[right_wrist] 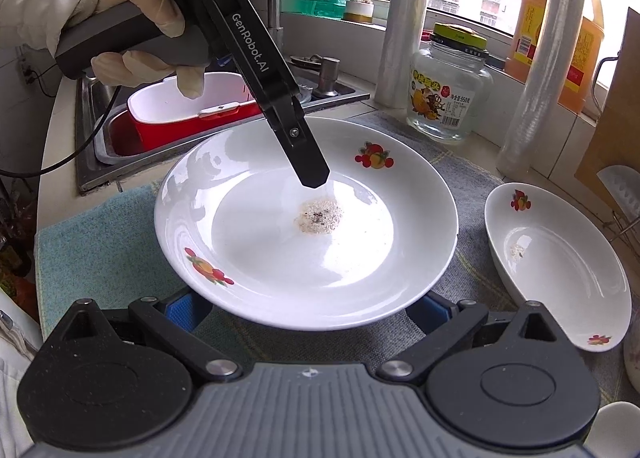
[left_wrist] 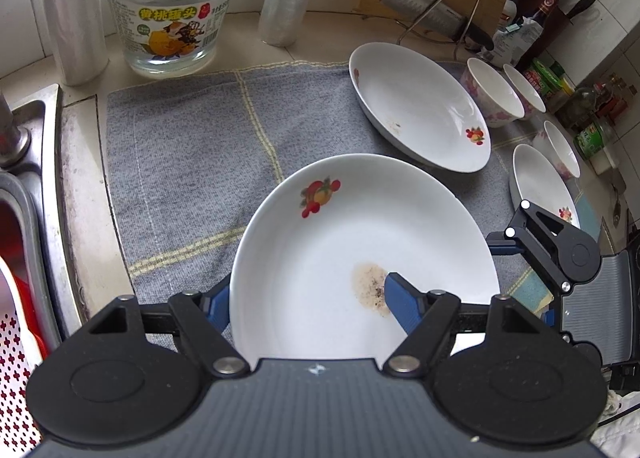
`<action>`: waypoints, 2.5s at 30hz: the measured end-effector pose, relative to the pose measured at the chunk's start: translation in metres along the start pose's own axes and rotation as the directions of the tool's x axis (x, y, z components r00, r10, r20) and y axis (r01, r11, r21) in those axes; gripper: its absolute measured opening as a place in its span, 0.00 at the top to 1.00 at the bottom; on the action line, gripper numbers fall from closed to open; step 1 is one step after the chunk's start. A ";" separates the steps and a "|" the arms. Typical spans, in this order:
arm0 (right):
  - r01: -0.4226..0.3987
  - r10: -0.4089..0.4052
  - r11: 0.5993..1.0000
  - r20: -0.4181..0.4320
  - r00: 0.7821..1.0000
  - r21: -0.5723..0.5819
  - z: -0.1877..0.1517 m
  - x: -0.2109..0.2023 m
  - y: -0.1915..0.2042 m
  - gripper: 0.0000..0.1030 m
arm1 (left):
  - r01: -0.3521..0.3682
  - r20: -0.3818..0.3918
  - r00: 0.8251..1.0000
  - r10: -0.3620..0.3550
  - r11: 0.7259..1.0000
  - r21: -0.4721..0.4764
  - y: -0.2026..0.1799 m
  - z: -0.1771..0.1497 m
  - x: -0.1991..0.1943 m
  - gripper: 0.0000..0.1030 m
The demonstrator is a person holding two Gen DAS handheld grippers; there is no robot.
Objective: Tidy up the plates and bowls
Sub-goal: 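Carry the stained plate with the left gripper toward the sink, then lower the stained plate onto the towel and open the left gripper, then move the right gripper to the rim of the large flowered white plate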
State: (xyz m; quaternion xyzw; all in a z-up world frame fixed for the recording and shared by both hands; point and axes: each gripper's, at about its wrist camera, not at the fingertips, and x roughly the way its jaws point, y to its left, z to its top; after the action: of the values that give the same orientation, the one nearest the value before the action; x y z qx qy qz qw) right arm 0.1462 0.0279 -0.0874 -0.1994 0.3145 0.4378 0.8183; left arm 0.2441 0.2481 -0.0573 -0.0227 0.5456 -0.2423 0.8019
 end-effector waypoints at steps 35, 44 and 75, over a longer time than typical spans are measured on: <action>0.180 -0.167 0.975 -0.102 0.981 0.127 -0.003 -0.043 -0.002 0.00 | -0.276 0.409 0.892 0.193 0.949 0.154 -0.077 -0.050 -0.052 0.07; 0.392 -0.366 0.861 -0.142 0.920 0.322 -0.030 -0.110 -0.022 0.00 | -0.170 0.487 0.872 0.050 0.964 0.206 -0.139 -0.060 -0.037 0.03; 0.178 -0.094 0.808 -0.174 0.980 0.561 -0.171 -0.162 -0.170 0.00 | -0.217 0.179 0.969 0.168 0.930 0.298 -0.293 -0.075 0.101 0.03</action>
State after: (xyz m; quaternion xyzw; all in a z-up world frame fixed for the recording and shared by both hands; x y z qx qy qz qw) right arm 0.1634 -0.2623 -0.0903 0.0045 0.4724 0.2480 0.8458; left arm 0.1002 -0.0350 -0.0865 0.1414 0.4372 -0.2440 0.8540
